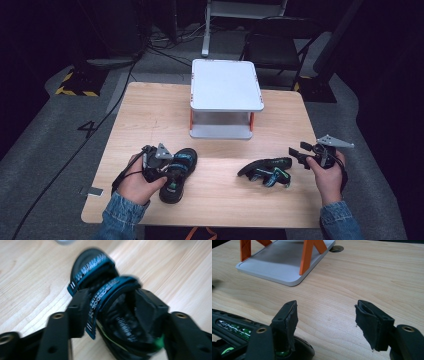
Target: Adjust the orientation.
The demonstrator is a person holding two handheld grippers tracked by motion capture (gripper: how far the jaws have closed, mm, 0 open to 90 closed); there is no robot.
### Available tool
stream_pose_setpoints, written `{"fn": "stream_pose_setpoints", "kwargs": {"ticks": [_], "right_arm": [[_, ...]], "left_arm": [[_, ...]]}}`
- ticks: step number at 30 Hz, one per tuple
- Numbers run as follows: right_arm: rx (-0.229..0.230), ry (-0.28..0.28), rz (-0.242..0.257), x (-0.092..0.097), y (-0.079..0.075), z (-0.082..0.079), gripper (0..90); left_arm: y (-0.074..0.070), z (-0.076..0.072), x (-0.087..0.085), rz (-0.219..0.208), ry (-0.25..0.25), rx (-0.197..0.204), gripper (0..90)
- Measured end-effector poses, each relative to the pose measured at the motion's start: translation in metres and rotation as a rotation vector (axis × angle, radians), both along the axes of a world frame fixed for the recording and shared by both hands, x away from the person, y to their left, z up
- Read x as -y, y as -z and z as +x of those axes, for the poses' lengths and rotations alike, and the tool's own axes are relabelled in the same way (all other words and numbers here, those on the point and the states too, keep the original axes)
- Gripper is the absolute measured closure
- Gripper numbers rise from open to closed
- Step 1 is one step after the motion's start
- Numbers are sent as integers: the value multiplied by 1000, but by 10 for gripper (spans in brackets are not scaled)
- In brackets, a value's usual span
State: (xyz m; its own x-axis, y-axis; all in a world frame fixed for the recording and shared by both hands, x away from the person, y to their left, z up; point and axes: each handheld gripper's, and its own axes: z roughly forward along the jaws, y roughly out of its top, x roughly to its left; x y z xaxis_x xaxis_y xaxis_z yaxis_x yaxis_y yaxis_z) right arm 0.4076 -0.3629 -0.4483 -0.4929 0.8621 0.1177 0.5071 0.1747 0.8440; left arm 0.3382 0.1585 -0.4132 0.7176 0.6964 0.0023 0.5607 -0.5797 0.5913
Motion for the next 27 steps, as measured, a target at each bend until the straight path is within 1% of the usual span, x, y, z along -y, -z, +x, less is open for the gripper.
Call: {"fn": "stream_pose_setpoints", "kwargs": {"ticks": [1, 2, 3, 4, 5, 6, 7, 8, 9, 11, 12, 13, 15, 16, 17, 19, 20, 21, 22, 23, 24, 25, 26, 27], "right_arm": [[0, 0, 0, 0, 0, 0, 348], [0, 0, -1, 0, 0, 0, 348], [-6, 1, -3, 0, 1, 0, 347], [-7, 1, -5, 0, 2, 0, 347], [-8, 1, -6, 0, 2, -1, 347], [-8, 1, -6, 0, 2, -1, 347], [-10, 1, -9, 1, 3, -2, 347], [-10, 4, -4, 1, 3, -2, 347], [-11, 8, -5, 2, 3, -3, 347], [-12, 14, -5, 4, 3, -4, 347], [-12, 14, -5, 4, 3, -4, 347], [-12, 16, -4, 5, 2, -6, 347], [-8, 18, -6, 6, 2, -6, 347], [-10, 21, -5, 6, 2, -8, 347], [-5, 20, -13, 6, 2, -9, 347], [-8, 24, -13, 6, 1, -12, 346], [-7, 21, -16, 7, 1, -13, 346], [-7, 23, -22, 7, 2, -15, 346], [-5, 20, -26, 8, 2, -16, 345], [-8, 24, -23, 8, 2, -17, 345], [-8, 24, -23, 8, 2, -17, 345], [-7, 26, -25, 9, 2, -18, 345], [-7, 30, -27, 11, 1, -20, 345], [1, 35, -22, 14, -1, -23, 343]], "left_arm": [[4, 2, 2, 19, 16, 1, 440], [12, 4, 5, 52, 54, 5, 412], [21, 8, 9, 90, 64, 6, 403], [24, 10, 12, 100, 47, 16, 413], [25, 12, 13, 98, 27, 21, 424], [25, 12, 13, 98, 27, 21, 476], [25, 14, 13, 107, -10, 72, 619], [24, 15, 12, 98, -29, 77, 645], [24, 16, 12, 84, -47, 82, 674], [23, 17, 13, 43, -98, 80, 699], [23, 17, 13, 43, -98, 80, 705], [22, 18, 16, 29, -125, 73, 708], [24, 20, 23, -11, -149, 72, 709], [26, 21, 32, -71, -178, 78, 708], [27, 22, 38, -106, -193, 85, 708], [31, 27, 51, -162, -200, 104, 696], [35, 30, 60, -204, -219, 112, 685], [39, 33, 66, -233, -231, 115, 672], [42, 35, 71, -248, -237, 107, 659], [47, 36, 77, -273, -234, 107, 645], [47, 36, 77, -273, -234, 107, 596], [49, 37, 83, -276, -242, 116, 596], [48, 36, 86, -246, -238, 126, 566], [48, 36, 88, -258, -232, 117, 518]]}}
